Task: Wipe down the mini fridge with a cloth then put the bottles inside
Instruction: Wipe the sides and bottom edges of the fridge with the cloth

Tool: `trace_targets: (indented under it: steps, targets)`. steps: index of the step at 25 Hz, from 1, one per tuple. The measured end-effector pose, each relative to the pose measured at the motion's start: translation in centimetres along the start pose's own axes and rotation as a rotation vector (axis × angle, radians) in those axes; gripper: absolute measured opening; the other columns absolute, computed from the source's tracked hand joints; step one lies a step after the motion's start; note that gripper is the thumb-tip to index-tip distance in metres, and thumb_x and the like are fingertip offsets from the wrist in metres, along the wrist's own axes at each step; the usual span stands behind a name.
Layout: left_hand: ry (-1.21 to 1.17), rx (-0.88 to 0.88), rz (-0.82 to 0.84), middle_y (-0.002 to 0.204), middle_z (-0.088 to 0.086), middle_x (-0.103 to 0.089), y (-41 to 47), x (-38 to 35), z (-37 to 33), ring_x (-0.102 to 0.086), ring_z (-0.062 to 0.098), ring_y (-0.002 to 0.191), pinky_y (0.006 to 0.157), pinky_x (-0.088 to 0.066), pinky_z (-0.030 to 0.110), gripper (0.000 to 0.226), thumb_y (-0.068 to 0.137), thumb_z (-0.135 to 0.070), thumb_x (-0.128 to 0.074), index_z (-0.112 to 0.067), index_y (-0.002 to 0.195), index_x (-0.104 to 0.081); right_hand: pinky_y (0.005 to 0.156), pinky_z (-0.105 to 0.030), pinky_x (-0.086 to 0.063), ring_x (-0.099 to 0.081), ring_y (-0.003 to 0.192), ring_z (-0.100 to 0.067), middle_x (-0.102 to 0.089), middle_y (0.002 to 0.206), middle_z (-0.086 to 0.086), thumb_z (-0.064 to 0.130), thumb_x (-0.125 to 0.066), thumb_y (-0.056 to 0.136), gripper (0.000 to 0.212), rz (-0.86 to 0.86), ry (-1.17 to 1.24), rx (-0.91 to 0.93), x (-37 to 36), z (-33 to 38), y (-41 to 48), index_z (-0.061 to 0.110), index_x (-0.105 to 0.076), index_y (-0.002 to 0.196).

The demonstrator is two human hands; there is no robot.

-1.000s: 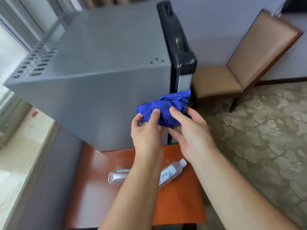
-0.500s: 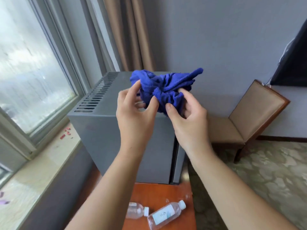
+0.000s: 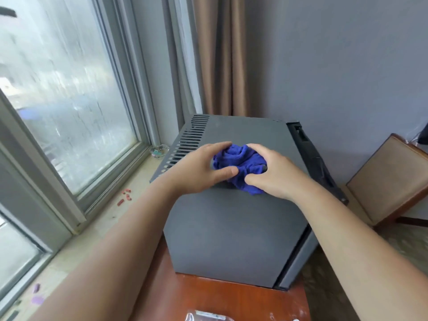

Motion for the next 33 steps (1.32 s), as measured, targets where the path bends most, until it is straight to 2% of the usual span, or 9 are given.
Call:
trace_targets:
  steps: [3,7,10,12,15,19,24,29,33]
  targets:
    - [-0.043,0.05,-0.032,0.135,-0.014,-0.063,0.2,2.9,4.0,-0.059,0.006,0.124,0.108,-0.047,0.034,0.066,0.087,-0.047,-0.073,-0.03,0.147,-0.05,0.064,-0.019,-0.047,-0.064,0.085,-0.001,-0.068,0.111,0.017,0.026,-0.07,0.082,0.07,0.022,0.041,0.039,-3.0,3.4,1.9,0.053,-0.047,0.142]
    - [0.011,0.061,-0.058,0.116,-0.011,-0.071,-0.5,5.6,8.3,-0.068,0.006,0.095,0.089,-0.055,0.03,0.051,0.091,-0.035,-0.07,-0.032,0.14,-0.058,0.094,-0.026,-0.05,-0.06,0.106,-0.006,-0.048,0.147,0.012,0.03,-0.074,0.083,0.077,0.016,0.016,0.1,-7.3,7.2,4.5,0.045,-0.041,0.151]
    - [0.045,0.051,-0.099,0.102,-0.013,-0.071,-0.4,5.6,8.8,-0.059,-0.011,0.068,0.067,-0.045,0.015,0.044,0.092,-0.028,-0.068,-0.029,0.135,-0.061,0.098,-0.027,-0.05,-0.058,0.105,-0.005,-0.045,0.148,0.011,0.031,-0.075,0.081,0.077,-0.003,0.019,0.091,-8.2,7.9,5.3,0.044,-0.044,0.15]
    - [0.081,0.062,-0.099,0.1,-0.012,-0.072,0.3,5.4,8.2,-0.06,-0.003,0.071,0.068,-0.043,0.02,0.039,0.092,-0.025,-0.066,-0.03,0.131,-0.065,0.097,-0.029,-0.053,-0.059,0.103,-0.005,-0.048,0.141,0.01,0.029,-0.075,0.081,0.075,-0.009,0.066,0.072,-8.1,7.6,5.5,0.043,-0.047,0.148]
    - [0.146,0.075,-0.093,0.094,-0.005,-0.075,1.0,5.4,6.9,-0.066,0.02,0.086,0.067,-0.045,0.025,0.029,0.091,-0.023,-0.065,-0.029,0.119,-0.07,0.092,-0.022,-0.041,-0.055,0.108,-0.008,-0.049,0.132,0.007,0.027,-0.074,0.083,0.071,-0.034,0.086,0.079,-7.5,7.1,5.5,0.039,-0.048,0.148]
    - [0.187,0.089,-0.149,0.091,-0.012,-0.072,-0.8,3.4,4.1,-0.061,0.013,0.08,0.061,-0.038,0.008,0.029,0.09,-0.024,-0.069,-0.031,0.119,-0.071,0.092,-0.023,-0.04,-0.051,0.11,-0.011,-0.049,0.133,0.004,0.027,-0.073,0.084,0.071,-0.004,0.042,0.111,-5.7,4.9,2.6,0.034,-0.047,0.15]
    - [0.133,0.058,-0.243,0.086,-0.009,-0.073,-2.2,-3.8,-5.2,-0.066,0.019,0.084,0.066,-0.046,0.024,0.021,0.088,-0.025,-0.069,-0.032,0.107,-0.071,0.1,-0.031,-0.048,-0.057,0.118,-0.014,-0.048,0.141,0.004,0.03,-0.071,0.086,0.068,0.006,0.042,0.154,0.2,-3.3,-2.5,0.036,-0.045,0.149]
    - [0.197,0.063,-0.299,0.097,-0.001,-0.075,0.5,-12.8,-15.7,-0.065,0.03,0.092,0.075,-0.051,0.034,0.033,0.088,-0.024,-0.063,-0.032,0.119,-0.068,0.102,-0.035,-0.048,-0.058,0.123,-0.025,-0.051,0.136,-0.002,0.032,-0.069,0.084,0.068,-0.001,-0.039,0.115,8.2,-13.1,-5.1,0.036,-0.046,0.148]
    - [0.283,0.196,-0.318,0.11,0.005,-0.075,1.8,-14.8,-19.0,-0.064,0.036,0.106,0.08,-0.048,0.036,0.038,0.09,-0.019,-0.059,-0.028,0.127,-0.065,0.102,-0.031,-0.046,-0.055,0.129,-0.03,-0.05,0.14,-0.01,0.023,-0.063,0.087,0.065,0.011,0.041,0.14,9.7,-15.2,-6.1,0.028,-0.046,0.15]
Point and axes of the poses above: each hand's wrist, its own y-axis towards the middle knuckle, its own x-axis out of the back of the hand, z = x × y, the point moved 3 cm from there along y, towards the middle knuckle
